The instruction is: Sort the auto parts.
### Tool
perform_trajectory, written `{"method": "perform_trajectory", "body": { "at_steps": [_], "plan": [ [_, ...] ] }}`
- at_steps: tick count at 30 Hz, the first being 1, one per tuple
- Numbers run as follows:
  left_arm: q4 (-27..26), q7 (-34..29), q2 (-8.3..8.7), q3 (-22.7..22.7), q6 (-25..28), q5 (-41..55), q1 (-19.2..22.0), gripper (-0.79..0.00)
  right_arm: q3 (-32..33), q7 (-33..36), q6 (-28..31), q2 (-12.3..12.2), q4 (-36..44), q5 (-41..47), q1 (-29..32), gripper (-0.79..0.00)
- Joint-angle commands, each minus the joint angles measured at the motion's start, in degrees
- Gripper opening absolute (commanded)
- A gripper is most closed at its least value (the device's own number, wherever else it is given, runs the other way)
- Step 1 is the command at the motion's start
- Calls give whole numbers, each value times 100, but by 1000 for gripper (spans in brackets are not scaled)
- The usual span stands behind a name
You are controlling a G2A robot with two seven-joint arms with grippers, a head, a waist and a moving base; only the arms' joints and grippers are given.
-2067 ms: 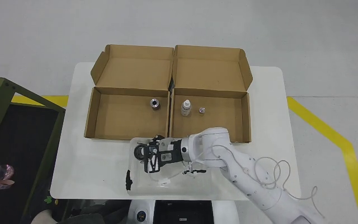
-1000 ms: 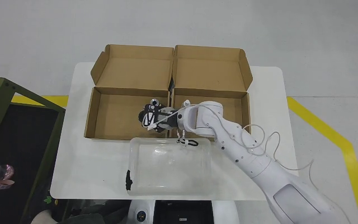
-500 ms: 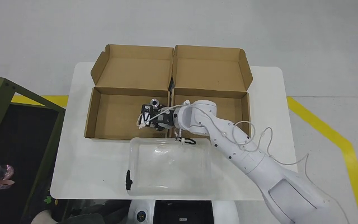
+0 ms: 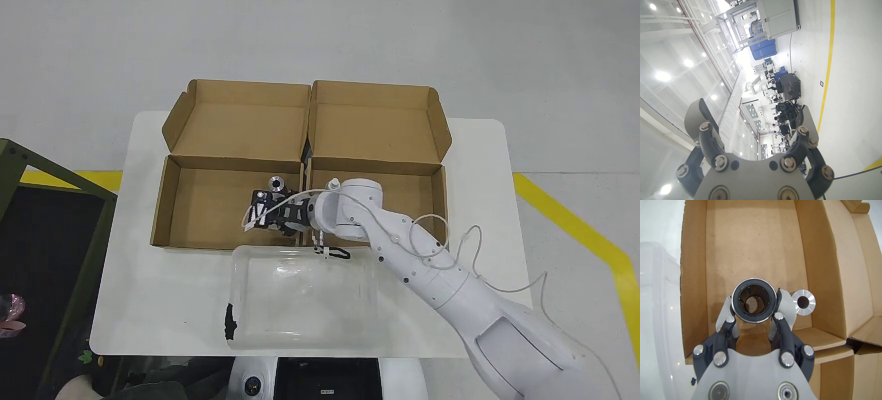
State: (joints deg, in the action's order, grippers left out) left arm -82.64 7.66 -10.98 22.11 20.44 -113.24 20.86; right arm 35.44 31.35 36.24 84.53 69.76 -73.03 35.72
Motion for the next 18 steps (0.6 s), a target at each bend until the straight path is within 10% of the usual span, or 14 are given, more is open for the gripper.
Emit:
{"method": "perform_trajectory", "body": {
  "at_steps": [1,18],
  "plan": [
    [0,0,0,0,0,0,0,0,6,15,-7,9,0,-17,-1,-397],
    [0,0,0,0,0,0,0,0,327,-190,304,-62,800,-118,151,-314]
  ]
}}
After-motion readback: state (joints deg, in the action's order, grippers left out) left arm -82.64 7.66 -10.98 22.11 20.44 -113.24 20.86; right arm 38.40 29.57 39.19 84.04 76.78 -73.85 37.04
